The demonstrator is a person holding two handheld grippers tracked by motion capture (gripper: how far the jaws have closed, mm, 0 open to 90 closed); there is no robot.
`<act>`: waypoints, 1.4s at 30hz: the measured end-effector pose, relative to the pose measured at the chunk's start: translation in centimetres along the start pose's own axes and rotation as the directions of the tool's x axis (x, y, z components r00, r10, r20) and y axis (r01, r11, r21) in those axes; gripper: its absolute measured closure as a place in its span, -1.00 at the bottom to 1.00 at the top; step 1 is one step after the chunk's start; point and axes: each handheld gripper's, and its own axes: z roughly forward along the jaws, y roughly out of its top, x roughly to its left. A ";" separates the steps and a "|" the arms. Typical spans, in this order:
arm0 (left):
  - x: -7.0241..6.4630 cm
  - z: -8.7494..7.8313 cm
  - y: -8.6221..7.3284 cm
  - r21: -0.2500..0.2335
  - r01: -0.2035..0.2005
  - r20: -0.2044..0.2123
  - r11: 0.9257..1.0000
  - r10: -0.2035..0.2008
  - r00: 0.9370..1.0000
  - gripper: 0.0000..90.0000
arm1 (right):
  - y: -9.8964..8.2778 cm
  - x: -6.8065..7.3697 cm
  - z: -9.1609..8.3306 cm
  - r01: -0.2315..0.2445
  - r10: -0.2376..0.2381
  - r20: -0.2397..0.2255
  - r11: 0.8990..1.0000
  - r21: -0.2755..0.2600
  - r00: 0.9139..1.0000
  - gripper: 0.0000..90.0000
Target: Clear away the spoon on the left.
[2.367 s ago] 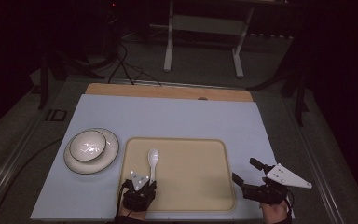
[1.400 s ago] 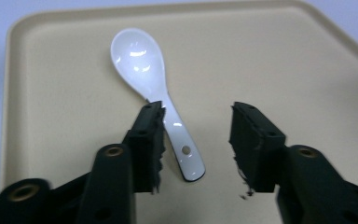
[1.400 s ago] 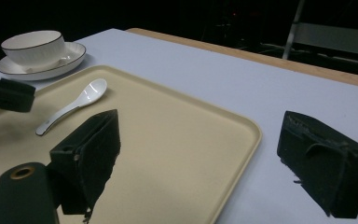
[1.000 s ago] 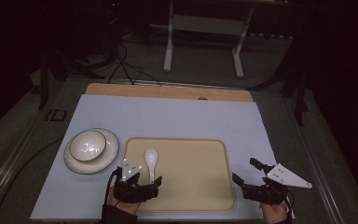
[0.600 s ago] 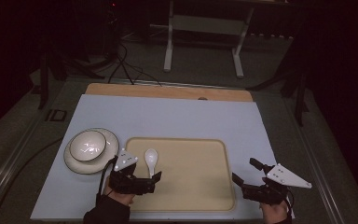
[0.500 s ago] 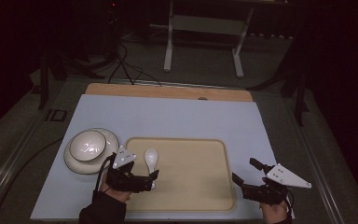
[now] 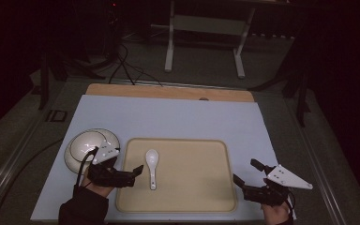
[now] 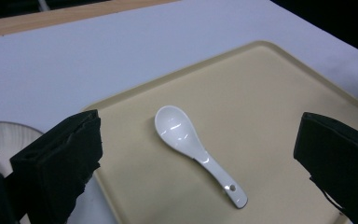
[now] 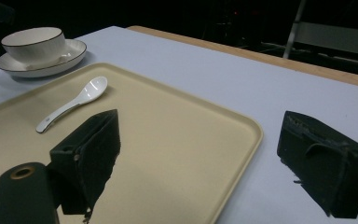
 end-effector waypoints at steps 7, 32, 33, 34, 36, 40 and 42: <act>1.2 -1.3 -1.1 -0.004 0.024 -0.036 1.000 -0.024 0.999 -0.96 | 0.0 0.1 0.0 0.005 -0.005 0.005 1.000 0.004 1.000 -0.71; 3.2 -1.1 -5.8 0.013 0.033 0.045 0.999 -0.034 0.998 -0.96 | 0.0 0.2 0.2 0.018 -0.018 0.001 1.000 0.015 1.000 -0.71; 3.2 -1.0 -5.9 0.010 0.034 0.049 0.999 -0.034 0.998 -0.96 | 0.0 0.2 0.2 0.018 -0.018 -0.001 1.000 0.016 1.000 -0.71; 3.2 -1.0 -5.9 0.007 0.032 0.053 0.999 -0.032 0.998 -0.96 | 0.0 0.2 0.2 0.018 -0.018 -0.003 1.000 0.017 1.000 -0.71; 3.1 -1.0 -6.0 0.001 0.021 0.054 1.000 -0.021 0.998 -0.96 | 0.0 0.2 0.2 0.020 -0.020 -0.007 1.000 0.018 1.000 -0.71; 2.8 -1.2 -5.9 -0.005 -0.010 0.063 1.000 0.010 0.998 -0.96 | 0.0 0.2 0.1 0.016 -0.016 -0.020 1.000 0.015 1.000 -0.71; 2.7 -1.4 -5.9 -0.016 -0.013 0.050 1.000 0.014 0.999 -0.96 | 0.0 0.1 0.1 0.012 -0.011 -0.027 1.000 0.014 1.000 -0.71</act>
